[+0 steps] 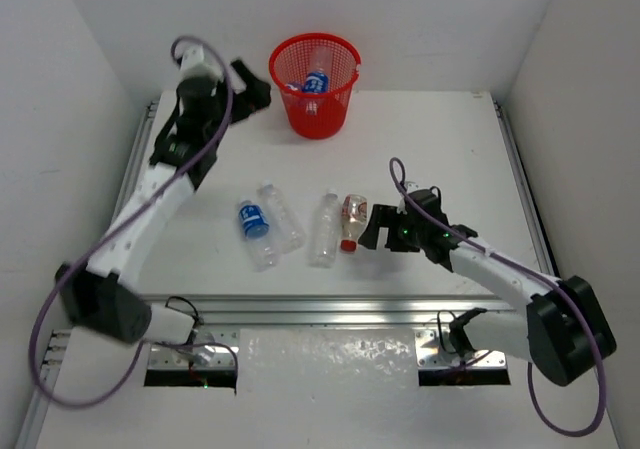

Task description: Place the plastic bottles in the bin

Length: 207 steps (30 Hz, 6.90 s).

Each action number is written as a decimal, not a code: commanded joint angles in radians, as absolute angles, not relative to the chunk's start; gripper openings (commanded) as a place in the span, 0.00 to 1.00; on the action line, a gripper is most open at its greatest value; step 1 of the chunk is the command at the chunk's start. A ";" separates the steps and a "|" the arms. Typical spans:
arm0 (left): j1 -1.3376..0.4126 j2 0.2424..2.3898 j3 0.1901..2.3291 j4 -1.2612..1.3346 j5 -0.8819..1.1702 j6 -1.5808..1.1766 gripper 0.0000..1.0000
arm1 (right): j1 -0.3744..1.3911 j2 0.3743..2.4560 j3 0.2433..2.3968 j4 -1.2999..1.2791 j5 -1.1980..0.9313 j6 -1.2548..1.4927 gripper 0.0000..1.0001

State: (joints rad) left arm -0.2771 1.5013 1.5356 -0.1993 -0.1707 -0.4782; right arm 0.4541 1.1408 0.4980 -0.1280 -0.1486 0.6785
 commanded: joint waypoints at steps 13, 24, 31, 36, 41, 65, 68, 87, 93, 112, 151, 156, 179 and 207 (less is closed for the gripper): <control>-0.359 0.815 0.784 -0.368 -0.040 -0.506 1.00 | 0.561 1.627 0.844 -0.063 0.099 0.676 0.88; -0.360 0.721 0.781 -0.422 -0.012 -0.485 1.00 | 0.594 1.726 0.836 -0.106 0.252 0.629 0.54; -0.409 0.813 0.765 -0.251 0.222 -0.541 1.00 | 0.597 1.466 0.698 -0.045 0.218 0.575 0.00; -0.472 0.903 0.735 -0.020 0.383 -0.581 1.00 | 0.597 1.194 0.588 0.006 0.137 0.503 0.00; -0.551 1.017 0.715 0.319 0.529 -0.661 1.00 | 0.597 0.972 0.561 0.057 -0.139 0.391 0.00; -0.756 1.358 1.133 0.207 0.332 -0.545 0.00 | 0.601 0.677 0.560 0.042 -0.376 0.379 0.78; -0.756 1.387 1.273 0.049 0.107 -0.490 0.00 | 0.600 0.641 0.580 -0.131 -0.138 0.371 0.99; -0.427 2.240 2.412 0.096 -0.355 -0.334 0.19 | 0.598 0.430 0.457 -0.474 0.196 0.577 0.99; -0.368 2.384 2.517 0.193 -0.281 -0.400 0.71 | 0.600 0.419 0.403 -0.428 0.101 0.623 0.99; -0.368 1.268 1.202 -0.045 -0.074 -0.587 1.00 | 0.646 1.129 0.561 -0.009 -0.002 0.709 0.99; -0.682 0.951 0.738 0.167 0.558 -0.595 1.00 | 0.877 0.789 0.393 0.474 -0.581 0.362 0.00; -0.727 1.029 0.768 0.238 0.591 -0.609 0.16 | 0.877 0.762 0.411 0.477 -0.545 0.368 0.22; -0.382 2.170 2.413 -0.124 -0.402 -0.140 0.12 | 0.877 0.233 0.302 -0.353 0.427 0.578 0.99; -0.267 1.523 1.845 -0.308 -0.310 -0.427 1.00 | 0.880 0.913 0.403 0.058 0.120 0.493 0.99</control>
